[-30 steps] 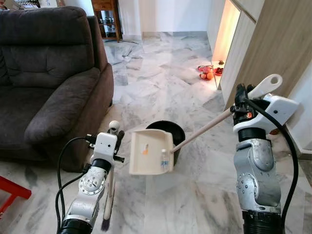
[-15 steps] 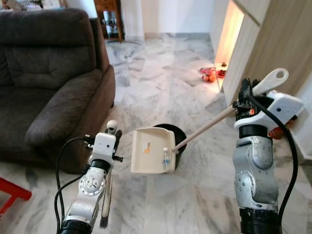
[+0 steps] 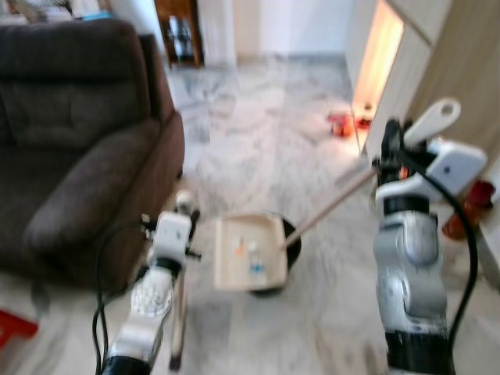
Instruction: Sweep floor
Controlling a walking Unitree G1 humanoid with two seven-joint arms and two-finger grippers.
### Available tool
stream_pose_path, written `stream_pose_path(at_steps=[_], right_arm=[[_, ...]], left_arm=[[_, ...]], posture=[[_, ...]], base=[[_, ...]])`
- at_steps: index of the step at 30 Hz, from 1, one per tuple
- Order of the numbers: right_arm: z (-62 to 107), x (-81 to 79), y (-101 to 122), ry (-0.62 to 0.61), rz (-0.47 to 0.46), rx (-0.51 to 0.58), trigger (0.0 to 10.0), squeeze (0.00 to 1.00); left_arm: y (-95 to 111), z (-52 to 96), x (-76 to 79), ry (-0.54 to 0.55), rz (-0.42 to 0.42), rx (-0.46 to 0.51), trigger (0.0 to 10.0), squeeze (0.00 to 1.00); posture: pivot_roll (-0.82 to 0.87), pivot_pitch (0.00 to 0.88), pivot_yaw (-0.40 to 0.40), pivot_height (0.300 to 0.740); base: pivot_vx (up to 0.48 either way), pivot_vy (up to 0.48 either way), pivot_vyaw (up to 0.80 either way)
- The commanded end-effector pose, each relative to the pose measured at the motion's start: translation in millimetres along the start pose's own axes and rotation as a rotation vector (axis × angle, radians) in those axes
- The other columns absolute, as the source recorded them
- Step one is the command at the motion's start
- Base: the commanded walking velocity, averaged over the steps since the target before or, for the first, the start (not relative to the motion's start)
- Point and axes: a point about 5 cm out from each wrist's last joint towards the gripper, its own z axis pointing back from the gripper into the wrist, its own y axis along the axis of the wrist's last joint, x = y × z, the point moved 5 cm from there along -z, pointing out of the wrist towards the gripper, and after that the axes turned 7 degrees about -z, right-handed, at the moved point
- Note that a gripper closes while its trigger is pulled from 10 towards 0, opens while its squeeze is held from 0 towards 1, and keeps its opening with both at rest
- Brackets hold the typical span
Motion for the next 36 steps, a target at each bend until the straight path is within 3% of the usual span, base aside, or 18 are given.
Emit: stream_pose_path(at_steps=[1, 22, 36], right_arm=[[-5.0, -4.9, 27.8, 0.015, -0.053, 0.115, 10.0, 0.0], [-6.1, -12.8, 26.2, 0.032, -0.075, 0.112, 10.0, 0.0], [-5.4, -25.1, 30.6, 0.048, -0.095, 0.139, 10.0, 0.0]], left_arm=[[18.5, -6.8, -3.7, 0.012, -0.03, 0.07, 10.0, 0.0], [19.6, -6.7, -3.7, 0.017, -0.03, 0.077, 10.0, 0.0], [19.6, -5.6, -1.7, 0.012, -0.023, 0.082, 10.0, 0.0]], posture=[[0.14, 0.0, 0.048, 0.74], [0.14, 0.0, 0.044, 0.74], [0.14, 0.0, 0.044, 0.74]], base=[[0.364, 0.0, 0.0], [0.359, 0.0, 0.0], [0.0, 0.0, 0.0]])
